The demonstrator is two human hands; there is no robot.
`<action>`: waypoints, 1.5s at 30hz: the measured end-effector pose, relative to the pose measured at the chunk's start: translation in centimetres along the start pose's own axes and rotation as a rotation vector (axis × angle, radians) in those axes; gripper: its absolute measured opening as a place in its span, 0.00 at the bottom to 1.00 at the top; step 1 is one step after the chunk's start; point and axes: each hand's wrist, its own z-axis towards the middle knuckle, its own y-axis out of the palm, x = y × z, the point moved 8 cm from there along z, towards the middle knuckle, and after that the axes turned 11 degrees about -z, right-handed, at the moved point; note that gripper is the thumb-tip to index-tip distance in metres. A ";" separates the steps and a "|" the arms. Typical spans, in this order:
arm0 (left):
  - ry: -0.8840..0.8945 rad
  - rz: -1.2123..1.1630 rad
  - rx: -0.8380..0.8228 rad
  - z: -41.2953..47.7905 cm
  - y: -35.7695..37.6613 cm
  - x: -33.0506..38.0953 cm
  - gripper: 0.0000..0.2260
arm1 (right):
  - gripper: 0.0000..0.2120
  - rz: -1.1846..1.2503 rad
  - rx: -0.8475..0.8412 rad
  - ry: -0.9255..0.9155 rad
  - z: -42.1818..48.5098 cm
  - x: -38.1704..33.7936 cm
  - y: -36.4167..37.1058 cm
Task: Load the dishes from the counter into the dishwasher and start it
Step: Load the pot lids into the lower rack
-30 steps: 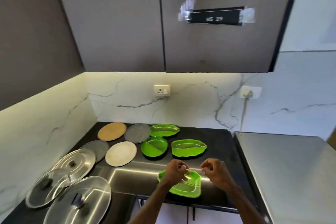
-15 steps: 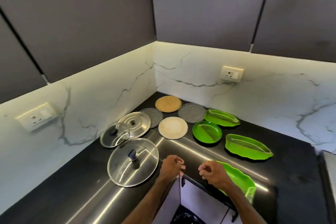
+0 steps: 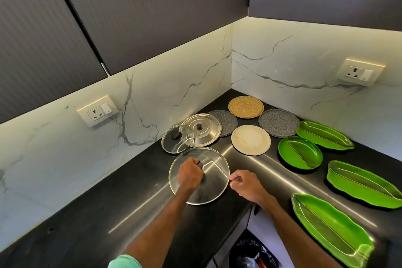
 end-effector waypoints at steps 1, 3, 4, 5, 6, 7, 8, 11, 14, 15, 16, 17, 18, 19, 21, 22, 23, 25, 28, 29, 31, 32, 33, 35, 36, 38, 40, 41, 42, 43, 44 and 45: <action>-0.016 -0.005 -0.009 1.3 -0.3 -0.6 0.07 | 0.14 -0.011 -0.008 0.009 1.3 -1.0 0.6; -0.051 0.000 -0.026 3.6 -0.8 -2.2 0.11 | 0.21 -0.006 -0.040 0.028 3.3 -2.8 2.0; -0.069 0.009 -0.034 5.0 -1.0 -3.2 0.12 | 0.25 0.005 -0.062 0.038 4.5 -3.7 3.2; -0.074 0.016 -0.040 6.3 -1.0 -4.1 0.13 | 0.29 0.007 -0.079 0.038 5.6 -4.7 4.3; -0.083 0.025 -0.050 7.5 -1.2 -4.8 0.12 | 0.34 -0.009 -0.085 0.029 6.8 -5.8 5.4; -0.094 0.038 -0.061 8.5 -1.3 -5.6 0.12 | 0.37 -0.039 -0.083 0.017 8.0 -6.7 6.5; -0.105 0.046 -0.069 9.2 -1.5 -6.1 0.11 | 0.40 -0.069 -0.077 0.001 8.9 -7.7 7.4; -0.114 0.079 -0.076 12.3 -2.0 -8.0 0.08 | 0.45 -0.171 -0.049 0.001 11.4 -9.6 9.9; -0.157 0.068 -0.066 15.6 -1.9 -9.9 0.04 | 0.37 -0.279 0.014 0.016 12.8 -9.5 11.3; -0.185 0.050 -0.057 16.7 -1.7 -10.7 0.06 | 0.34 -0.275 0.045 0.014 13.1 -9.3 11.6; -0.217 0.024 -0.048 17.8 -1.5 -11.5 0.09 | 0.31 -0.262 0.063 0.009 13.4 -9.0 11.8; -0.261 -0.007 -0.040 18.9 -1.1 -12.5 0.12 | 0.29 -0.248 0.077 -0.002 13.7 -8.8 11.9; -0.306 -0.055 -0.024 19.6 -1.0 -13.1 0.14 | 0.27 -0.231 0.082 -0.012 13.8 -8.6 11.9; -0.359 -0.119 -0.005 20.3 -0.8 -13.6 0.15 | 0.26 -0.210 0.087 -0.024 14.0 -8.3 11.7; -0.466 -0.251 0.048 21.1 -0.4 -15.0 0.19 | 0.24 -0.166 0.112 -0.032 13.8 -7.5 10.9; -0.518 -0.323 0.073 21.3 -0.2 -15.3 0.21 | 0.24 -0.161 0.128 -0.029 13.5 -7.0 10.4; -0.555 -0.403 0.105 21.6 0.0 -15.8 0.23 | 0.24 -0.159 0.142 -0.024 13.0 -6.5 9.8; -0.620 -0.542 0.139 22.3 0.3 -16.2 0.23 | 0.24 -0.160 0.175 0.001 12.0 -5.2 8.6; -0.709 -0.717 0.205 23.1 1.0 -16.4 0.18 | 0.24 -0.177 0.211 0.027 10.9 -3.4 7.1; -0.732 -0.755 0.223 23.0 0.9 -15.9 0.16 | 0.24 -0.178 0.226 0.031 10.8 -3.0 6.6; -0.785 -0.865 0.211 22.6 1.0 -15.3 0.13 | 0.25 -0.182 0.253 0.048 10.8 -2.3 5.7; -0.811 -0.950 0.182 22.7 1.4 -15.2 0.13 | 0.25 -0.181 0.266 0.059 10.8 -2.0 5.3; -0.843 -1.017 0.172 22.6 1.4 -15.0 0.13 | 0.25 -0.177 0.273 0.071 10.8 -1.7 5.1; -0.894 -1.125 0.139 23.4 1.6 -15.3 0.12 | 0.26 -0.162 0.308 0.074 10.6 -1.2 4.4; -0.905 -1.153 0.136 23.8 1.6 -15.6 0.13 | 0.26 -0.155 0.327 0.074 10.5 -0.9 4.0; -0.907 -1.211 0.071 25.0 2.3 -16.0 0.11 | 0.26 -0.146 0.349 0.075 10.2 -0.6 3.4; -0.864 -1.240 0.015 25.5 2.6 -15.2 0.06 | 0.25 -0.143 0.386 0.076 9.8 -0.4 2.6; -0.840 -1.264 -0.001 25.3 2.3 -14.5 0.05 | 0.24 -0.140 0.398 0.079 9.6 -0.3 2.2; -0.820 -1.280 -0.016 25.1 1.9 -14.0 0.05 | 0.24 -0.144 0.406 0.074 9.3 -0.4 1.8; -0.807 -1.294 -0.031 24.7 1.6 -13.6 0.04 | 0.24 -0.148 0.408 0.071 9.1 -0.5 1.5; -0.797 -1.301 -0.054 24.1 1.3 -13.3 0.04 | 0.24 -0.147 0.413 0.068 8.9 -0.6 1.1; -0.791 -1.305 -0.067 23.4 1.0 -13.4 0.04 | 0.25 -0.141 0.416 0.072 8.6 -0.6 0.7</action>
